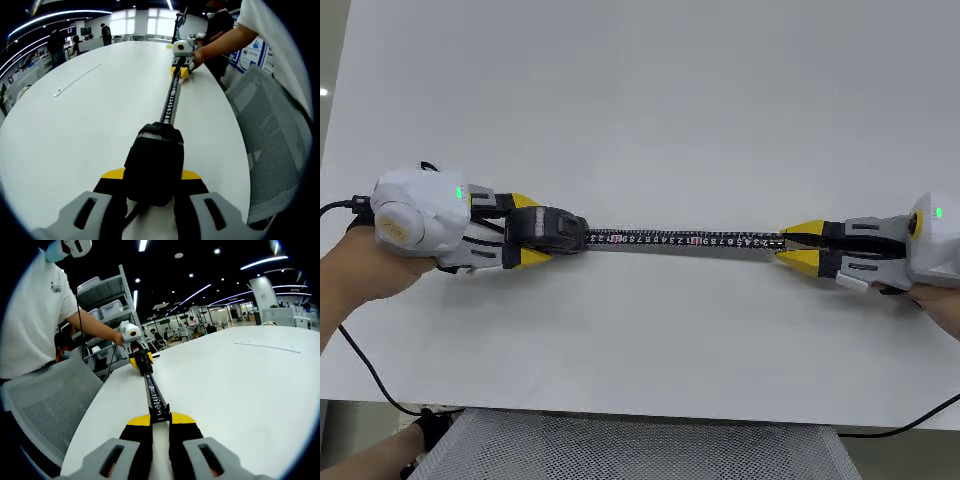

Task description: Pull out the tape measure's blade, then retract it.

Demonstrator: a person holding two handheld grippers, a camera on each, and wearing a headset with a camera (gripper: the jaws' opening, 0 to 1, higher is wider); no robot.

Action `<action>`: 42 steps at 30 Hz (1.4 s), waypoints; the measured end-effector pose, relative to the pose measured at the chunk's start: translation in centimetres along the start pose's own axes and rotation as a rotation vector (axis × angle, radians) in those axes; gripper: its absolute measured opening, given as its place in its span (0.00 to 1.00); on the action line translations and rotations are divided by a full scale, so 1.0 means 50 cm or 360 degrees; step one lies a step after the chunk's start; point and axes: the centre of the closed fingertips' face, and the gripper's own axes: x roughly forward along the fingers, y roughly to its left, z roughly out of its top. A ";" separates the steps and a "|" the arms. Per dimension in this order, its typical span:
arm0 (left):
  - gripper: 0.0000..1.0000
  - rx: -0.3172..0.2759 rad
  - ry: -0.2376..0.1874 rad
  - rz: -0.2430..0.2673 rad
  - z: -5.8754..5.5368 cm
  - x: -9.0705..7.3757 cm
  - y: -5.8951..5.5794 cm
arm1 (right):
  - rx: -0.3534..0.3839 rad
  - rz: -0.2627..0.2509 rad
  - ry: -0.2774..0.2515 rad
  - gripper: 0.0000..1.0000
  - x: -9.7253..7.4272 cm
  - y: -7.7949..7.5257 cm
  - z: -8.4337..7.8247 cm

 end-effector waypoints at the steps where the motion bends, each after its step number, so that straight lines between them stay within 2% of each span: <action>1: 0.32 -0.0001 0.0001 0.0000 0.000 0.000 0.000 | 0.0001 0.0000 0.0000 0.08 -0.002 0.000 -0.001; 11: 0.32 -0.0004 0.0003 0.0001 -0.001 0.001 0.001 | 0.0011 -0.0021 -0.0007 0.09 -0.021 -0.005 -0.004; 24: 0.32 -0.0001 0.0001 -0.0001 -0.003 0.002 0.002 | 0.0026 -0.0013 -0.0001 0.10 -0.017 -0.005 -0.002; 31: 0.32 0.0003 -0.0003 -0.0013 -0.004 0.002 0.002 | -0.0047 0.0000 0.0080 0.12 -0.013 0.003 -0.017; 35: 0.32 0.0007 0.0002 -0.0009 -0.004 0.002 0.002 | -0.0126 -0.0016 0.0156 0.12 -0.007 0.003 -0.031; 42: 0.32 0.0006 0.0003 -0.0008 -0.004 0.003 0.002 | -0.0183 -0.0036 0.0180 0.12 -0.006 0.000 -0.037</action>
